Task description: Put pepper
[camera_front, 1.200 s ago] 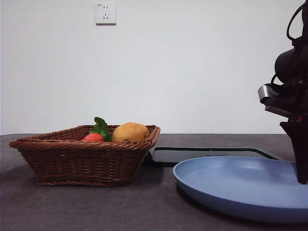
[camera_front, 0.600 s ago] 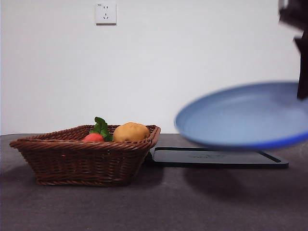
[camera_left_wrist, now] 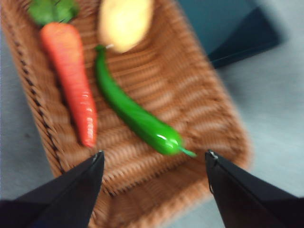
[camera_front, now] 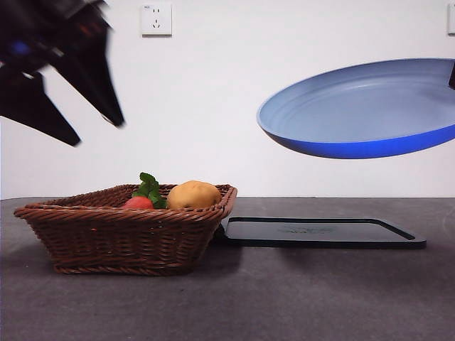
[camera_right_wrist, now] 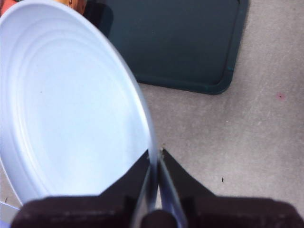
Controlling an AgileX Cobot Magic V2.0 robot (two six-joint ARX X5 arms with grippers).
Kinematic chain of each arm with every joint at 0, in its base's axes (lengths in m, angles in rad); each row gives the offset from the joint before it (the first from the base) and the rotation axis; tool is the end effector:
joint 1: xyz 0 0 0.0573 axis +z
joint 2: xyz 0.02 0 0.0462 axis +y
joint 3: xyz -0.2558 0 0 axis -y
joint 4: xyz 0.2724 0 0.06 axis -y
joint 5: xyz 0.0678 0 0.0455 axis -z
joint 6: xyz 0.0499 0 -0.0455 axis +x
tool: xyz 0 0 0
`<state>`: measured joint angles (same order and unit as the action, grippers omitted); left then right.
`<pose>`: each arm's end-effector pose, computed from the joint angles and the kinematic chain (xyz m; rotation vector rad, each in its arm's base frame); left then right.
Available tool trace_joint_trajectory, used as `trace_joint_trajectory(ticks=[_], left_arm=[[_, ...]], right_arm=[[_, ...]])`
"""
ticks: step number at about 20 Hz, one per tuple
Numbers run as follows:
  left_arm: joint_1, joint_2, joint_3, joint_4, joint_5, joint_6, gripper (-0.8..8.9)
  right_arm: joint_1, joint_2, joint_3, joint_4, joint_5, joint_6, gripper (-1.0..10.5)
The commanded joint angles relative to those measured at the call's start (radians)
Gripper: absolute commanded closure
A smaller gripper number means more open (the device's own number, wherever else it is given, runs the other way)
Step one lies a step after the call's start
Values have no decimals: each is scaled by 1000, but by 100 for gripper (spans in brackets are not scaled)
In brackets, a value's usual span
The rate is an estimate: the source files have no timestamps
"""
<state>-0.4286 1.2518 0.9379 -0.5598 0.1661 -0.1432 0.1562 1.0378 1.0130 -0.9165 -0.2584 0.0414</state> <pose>0.2626 -0.1291 0.2296 -0.0141 0.9154 -0.4914 0.2273 0.0487 0.2832 0.0861 0.9544 0.3638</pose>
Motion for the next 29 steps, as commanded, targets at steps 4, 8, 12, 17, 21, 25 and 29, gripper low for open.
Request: trace_joint_trajectory(ticks=[4, 8, 12, 17, 21, 25, 29], left_arm=[[-84, 287, 224, -78, -144, -31, 454], [-117, 441, 320, -113, -164, -74, 454], [-140, 521, 340, -117, -194, -98, 454], [-144, 556, 340, -122, -222, -119, 454], [-149, 590, 340, -127, -218, -125, 454], [-168, 594, 340, -122, -216, -146, 548], [-168, 592, 340, -129, -211, -161, 687]], right_arm=[[2, 2, 8, 19, -4, 10, 944], [2, 2, 8, 32, -4, -6, 944], [2, 2, 8, 42, -5, -18, 944], [2, 2, 8, 43, -5, -47, 944], [2, 2, 8, 45, -5, -58, 944], [2, 2, 8, 49, -5, -58, 944], [2, 2, 8, 49, -5, -58, 944]])
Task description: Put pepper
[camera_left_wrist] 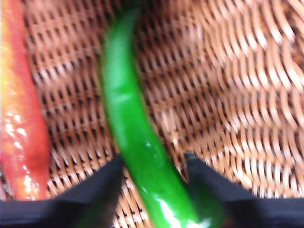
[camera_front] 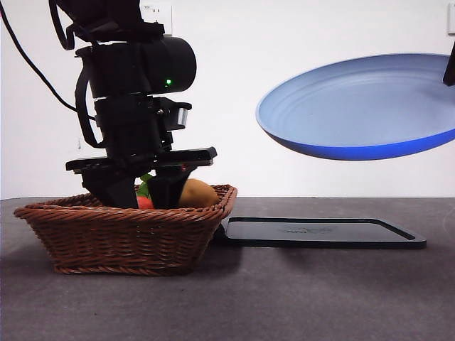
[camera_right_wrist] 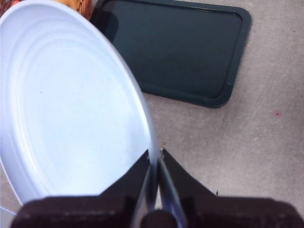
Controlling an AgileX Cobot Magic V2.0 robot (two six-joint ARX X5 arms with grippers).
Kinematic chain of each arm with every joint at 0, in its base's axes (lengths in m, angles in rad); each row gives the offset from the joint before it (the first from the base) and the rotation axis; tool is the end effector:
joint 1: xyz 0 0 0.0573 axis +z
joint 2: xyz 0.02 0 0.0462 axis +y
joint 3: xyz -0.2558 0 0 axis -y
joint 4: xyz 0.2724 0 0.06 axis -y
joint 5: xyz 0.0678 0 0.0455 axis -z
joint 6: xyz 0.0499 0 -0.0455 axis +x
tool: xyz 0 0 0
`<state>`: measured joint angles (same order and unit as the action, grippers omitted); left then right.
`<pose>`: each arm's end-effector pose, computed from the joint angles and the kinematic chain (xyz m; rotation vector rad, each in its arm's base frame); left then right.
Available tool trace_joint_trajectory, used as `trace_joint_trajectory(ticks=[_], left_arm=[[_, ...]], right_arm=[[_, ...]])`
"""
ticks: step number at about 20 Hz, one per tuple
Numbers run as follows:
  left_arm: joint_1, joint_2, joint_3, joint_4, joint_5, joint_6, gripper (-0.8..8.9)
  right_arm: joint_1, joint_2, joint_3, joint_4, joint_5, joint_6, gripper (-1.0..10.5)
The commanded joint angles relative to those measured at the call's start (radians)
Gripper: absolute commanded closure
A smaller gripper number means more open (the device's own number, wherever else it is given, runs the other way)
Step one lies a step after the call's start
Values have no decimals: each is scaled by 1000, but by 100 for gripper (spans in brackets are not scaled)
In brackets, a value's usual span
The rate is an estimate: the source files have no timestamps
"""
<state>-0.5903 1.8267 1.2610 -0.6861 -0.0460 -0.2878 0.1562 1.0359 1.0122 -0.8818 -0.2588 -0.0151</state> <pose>0.3201 -0.2117 0.1439 0.1490 1.2488 -0.2914 0.2301 0.0492 0.2858 0.0329 0.9075 0.3929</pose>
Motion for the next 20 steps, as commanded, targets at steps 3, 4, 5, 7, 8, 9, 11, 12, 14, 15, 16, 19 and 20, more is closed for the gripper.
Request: trace_joint_trajectory(ticks=[3, 4, 5, 7, 8, 9, 11, 12, 14, 15, 16, 19, 20], left_arm=[[-3, 9, 17, -21, 1, -35, 714], [-3, 2, 17, -24, 2, -35, 714], [-3, -13, 17, -30, 3, -36, 714], [-4, -48, 17, -24, 29, -35, 715], [-6, -68, 18, -21, 38, -35, 714], [-6, -95, 18, -15, 52, -35, 714], [-6, -147, 18, -11, 56, -34, 714], [-6, -175, 18, -10, 67, -34, 714], [-7, -241, 18, 2, 98, -34, 714], [-8, -280, 18, 12, 121, -33, 714], [-12, -320, 18, 23, 158, -29, 714], [-40, -427, 18, 89, 238, -26, 714], [-56, -450, 18, 114, 253, -26, 714]], right_arm=[[2, 4, 8, 14, -5, -2, 944], [2, 4, 8, 14, -5, -2, 944], [2, 4, 8, 14, -5, -2, 944], [2, 4, 8, 14, -4, -2, 944], [2, 4, 8, 16, -4, -2, 944], [2, 4, 8, 19, -4, -2, 944], [2, 5, 8, 24, -4, 0, 944], [2, 8, 8, 26, -4, 1, 944], [2, 26, 8, 30, -4, 20, 944], [2, 46, 8, 31, -4, 26, 944], [2, 71, 8, 31, -4, 35, 944], [2, 159, 8, 47, -13, 73, 944], [2, 189, 8, 60, -51, 89, 944]])
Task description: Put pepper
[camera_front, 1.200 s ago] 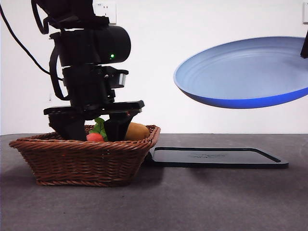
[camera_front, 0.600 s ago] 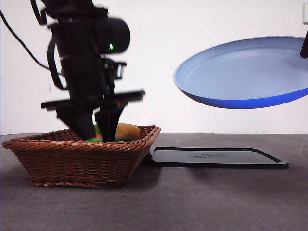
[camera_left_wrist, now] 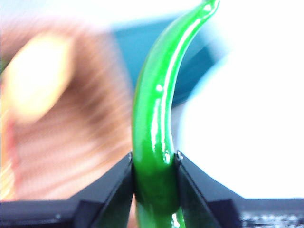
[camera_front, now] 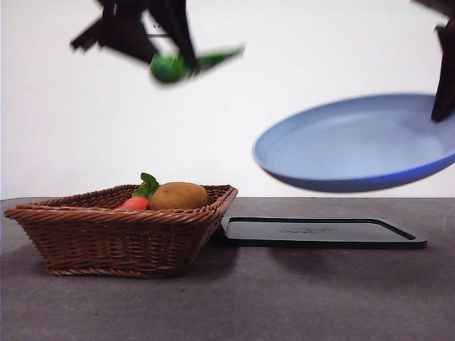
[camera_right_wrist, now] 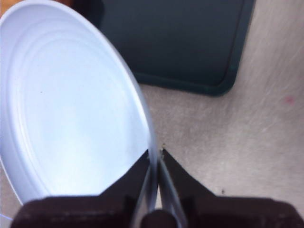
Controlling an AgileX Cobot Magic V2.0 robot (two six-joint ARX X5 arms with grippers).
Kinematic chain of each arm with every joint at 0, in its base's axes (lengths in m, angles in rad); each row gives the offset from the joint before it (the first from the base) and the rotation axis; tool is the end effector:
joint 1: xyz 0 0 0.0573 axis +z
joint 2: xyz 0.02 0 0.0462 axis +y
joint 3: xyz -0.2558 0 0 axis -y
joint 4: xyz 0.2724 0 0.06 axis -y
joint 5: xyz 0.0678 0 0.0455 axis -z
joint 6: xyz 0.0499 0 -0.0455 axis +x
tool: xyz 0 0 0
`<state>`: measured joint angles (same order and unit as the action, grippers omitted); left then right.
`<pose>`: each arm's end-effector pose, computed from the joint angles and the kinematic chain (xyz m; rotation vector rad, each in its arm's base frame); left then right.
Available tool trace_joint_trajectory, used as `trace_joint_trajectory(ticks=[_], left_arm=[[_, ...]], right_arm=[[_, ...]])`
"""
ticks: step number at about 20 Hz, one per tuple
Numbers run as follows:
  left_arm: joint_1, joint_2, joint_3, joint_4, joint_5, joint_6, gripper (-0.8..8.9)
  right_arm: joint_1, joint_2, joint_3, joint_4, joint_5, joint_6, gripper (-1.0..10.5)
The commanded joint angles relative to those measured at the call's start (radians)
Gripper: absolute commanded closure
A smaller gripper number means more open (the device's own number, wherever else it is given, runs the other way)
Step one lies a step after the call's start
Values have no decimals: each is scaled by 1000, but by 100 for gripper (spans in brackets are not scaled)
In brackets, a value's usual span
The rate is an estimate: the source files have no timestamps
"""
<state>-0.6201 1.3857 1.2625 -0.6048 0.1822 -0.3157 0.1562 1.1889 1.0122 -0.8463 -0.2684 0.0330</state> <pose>0.2697 -0.2037 0.3032 -0.1235 0.8402 -0.6413 0.2585 0.0541 0.2531 0.0874 1.0350 0.3697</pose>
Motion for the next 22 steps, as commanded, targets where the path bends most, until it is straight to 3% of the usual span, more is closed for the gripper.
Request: trace_joint_trajectory(ticks=[1, 3, 5, 8, 14, 20, 22], left_arm=[[-44, -18, 16, 63, 51, 4, 714], [-75, -7, 16, 103, 97, 5, 714], [-105, 31, 16, 117, 82, 25, 714], [-135, 117, 16, 119, 80, 39, 714], [-154, 244, 16, 127, 78, 51, 714], [-167, 249, 16, 164, 55, 55, 712], [-167, 249, 16, 139, 56, 55, 668]], right_arm=[[2, 61, 8, 44, -87, 69, 944], [2, 90, 8, 83, -157, 121, 944], [10, 94, 8, 108, -209, 159, 944], [22, 94, 8, 108, -235, 180, 944], [23, 94, 8, 70, -253, 195, 944], [23, 94, 8, 29, -256, 189, 944], [23, 94, 8, 21, -255, 186, 944]])
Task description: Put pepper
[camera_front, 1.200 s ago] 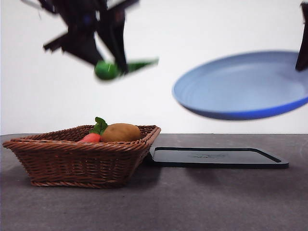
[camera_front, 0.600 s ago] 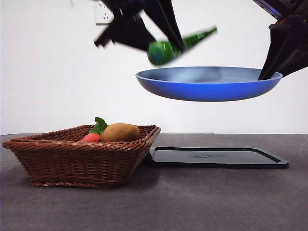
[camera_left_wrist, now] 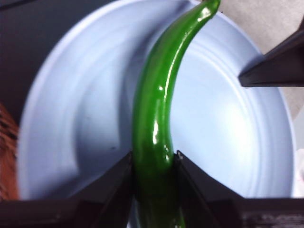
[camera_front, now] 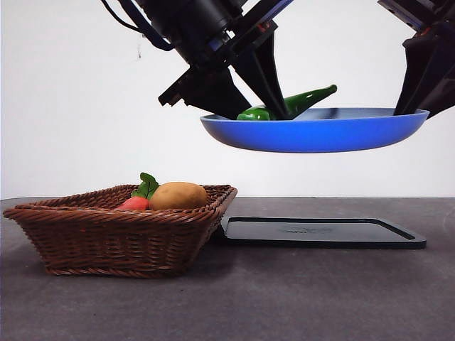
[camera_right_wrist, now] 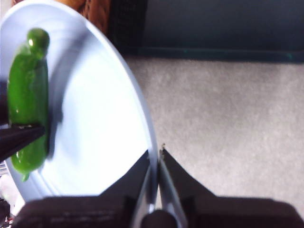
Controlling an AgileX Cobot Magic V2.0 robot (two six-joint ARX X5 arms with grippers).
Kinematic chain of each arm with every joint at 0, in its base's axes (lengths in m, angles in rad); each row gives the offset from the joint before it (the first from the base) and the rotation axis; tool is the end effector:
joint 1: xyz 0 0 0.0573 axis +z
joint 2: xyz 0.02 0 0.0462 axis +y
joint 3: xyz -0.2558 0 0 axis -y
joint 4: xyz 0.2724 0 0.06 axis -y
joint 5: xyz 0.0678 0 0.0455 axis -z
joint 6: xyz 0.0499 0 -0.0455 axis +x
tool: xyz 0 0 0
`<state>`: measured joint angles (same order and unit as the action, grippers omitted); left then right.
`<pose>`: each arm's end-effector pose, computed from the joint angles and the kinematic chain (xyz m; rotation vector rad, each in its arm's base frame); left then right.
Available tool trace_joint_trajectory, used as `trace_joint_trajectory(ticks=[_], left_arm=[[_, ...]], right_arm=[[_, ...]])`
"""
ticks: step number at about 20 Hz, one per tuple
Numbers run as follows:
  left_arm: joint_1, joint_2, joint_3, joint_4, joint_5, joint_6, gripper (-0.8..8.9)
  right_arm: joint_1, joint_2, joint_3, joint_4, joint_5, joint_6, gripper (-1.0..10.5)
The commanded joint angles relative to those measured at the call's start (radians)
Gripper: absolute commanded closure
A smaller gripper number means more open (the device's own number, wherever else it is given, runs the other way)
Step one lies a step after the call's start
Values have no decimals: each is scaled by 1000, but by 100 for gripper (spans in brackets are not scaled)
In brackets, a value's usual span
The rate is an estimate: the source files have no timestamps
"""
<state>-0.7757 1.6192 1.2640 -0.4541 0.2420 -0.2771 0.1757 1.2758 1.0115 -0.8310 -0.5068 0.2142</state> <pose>0.2692 -0.2808 0.2364 -0.0172 0.9362 -0.8360 0.2668 0.0720 0.2359 0.3687 1.1648 0.4933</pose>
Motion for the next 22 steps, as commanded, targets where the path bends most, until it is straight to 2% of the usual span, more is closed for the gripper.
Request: trace_joint_trajectory(ticks=[1, 11, 18, 22], left_arm=[[-11, 16, 14, -23, -4, 16, 633], [-11, -19, 14, -17, 3, 16, 615], [-8, -106, 14, 34, 87, 19, 603], [-8, -220, 14, 23, 106, 43, 604]], right_arm=[[3, 7, 9, 3, -16, 5, 944], [2, 9, 9, -20, -8, 21, 944], [2, 45, 9, -35, -8, 56, 944], [-50, 103, 9, 28, 0, 86, 944]])
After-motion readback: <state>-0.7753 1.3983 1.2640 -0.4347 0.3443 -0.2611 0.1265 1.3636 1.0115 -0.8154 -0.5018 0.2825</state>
